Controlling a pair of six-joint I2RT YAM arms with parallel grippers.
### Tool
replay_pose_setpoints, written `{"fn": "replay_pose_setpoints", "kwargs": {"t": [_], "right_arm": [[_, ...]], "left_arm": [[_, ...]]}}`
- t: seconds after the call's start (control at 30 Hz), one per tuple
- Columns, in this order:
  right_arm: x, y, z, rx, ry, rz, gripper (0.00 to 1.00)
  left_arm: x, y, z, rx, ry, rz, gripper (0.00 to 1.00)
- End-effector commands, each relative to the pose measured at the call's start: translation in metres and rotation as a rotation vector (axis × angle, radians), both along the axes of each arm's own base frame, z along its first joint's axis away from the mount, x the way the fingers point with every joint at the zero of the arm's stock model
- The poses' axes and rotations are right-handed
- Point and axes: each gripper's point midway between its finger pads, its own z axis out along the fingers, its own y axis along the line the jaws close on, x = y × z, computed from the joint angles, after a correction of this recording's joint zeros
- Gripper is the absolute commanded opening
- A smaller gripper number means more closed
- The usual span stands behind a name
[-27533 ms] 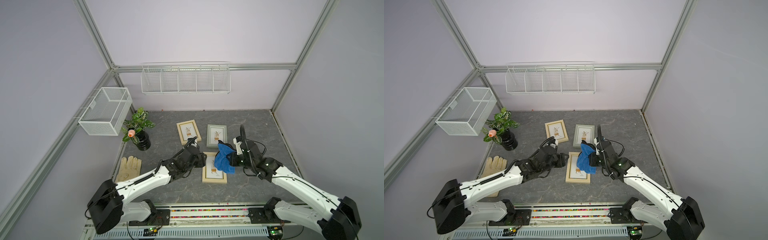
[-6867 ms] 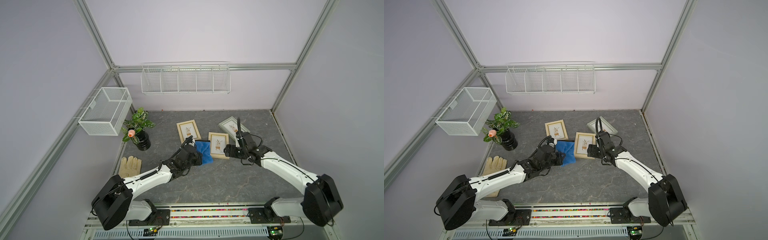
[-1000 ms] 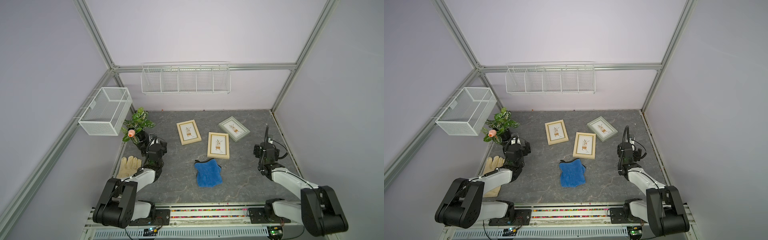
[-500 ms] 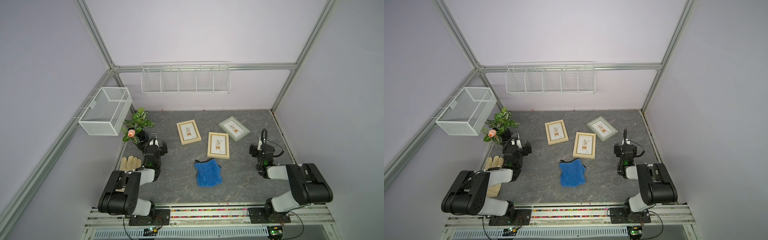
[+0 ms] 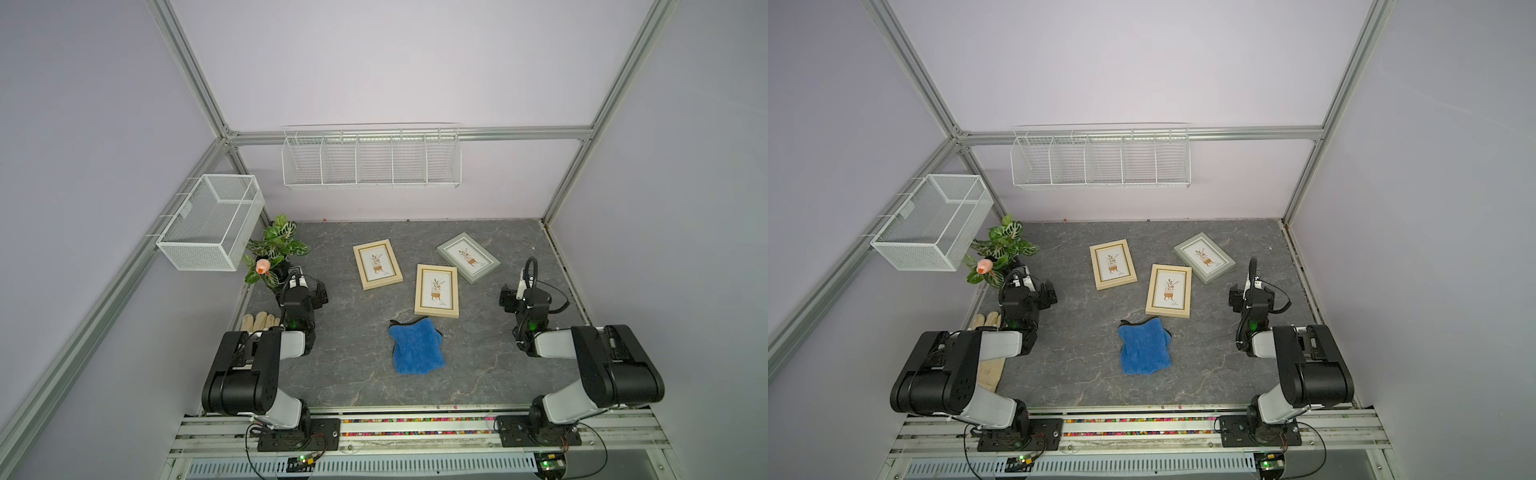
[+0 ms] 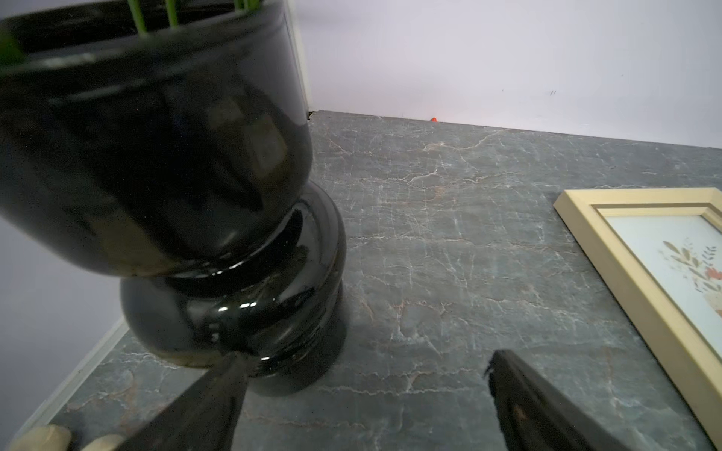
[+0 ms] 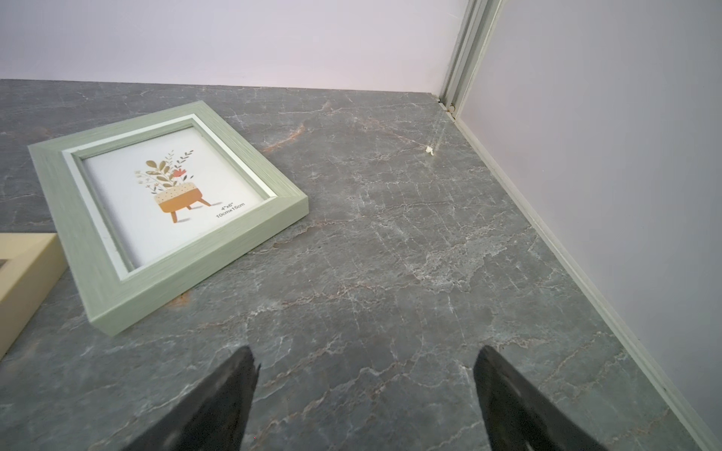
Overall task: Wipe the picture frame with a cloth
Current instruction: Reset both arms
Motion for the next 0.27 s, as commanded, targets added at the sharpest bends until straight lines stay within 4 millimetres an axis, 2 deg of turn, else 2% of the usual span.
{"fn": "replay_pose_setpoints", "kwargs": {"t": [0.0,0.23], "right_arm": [[0.0038,-0.0010,0.0092,0.012,-0.037,0.003,0.89],[0.0030,-0.0005,0.0105,0.013,-0.042,0.006,0.89]], "left_arm": [[0.0060,0.0030,0.0124,-0.011,-0.023,0.018,0.99],[0.0060,0.0031,0.0117,-0.012,-0.025,0.019,0.99]]}}
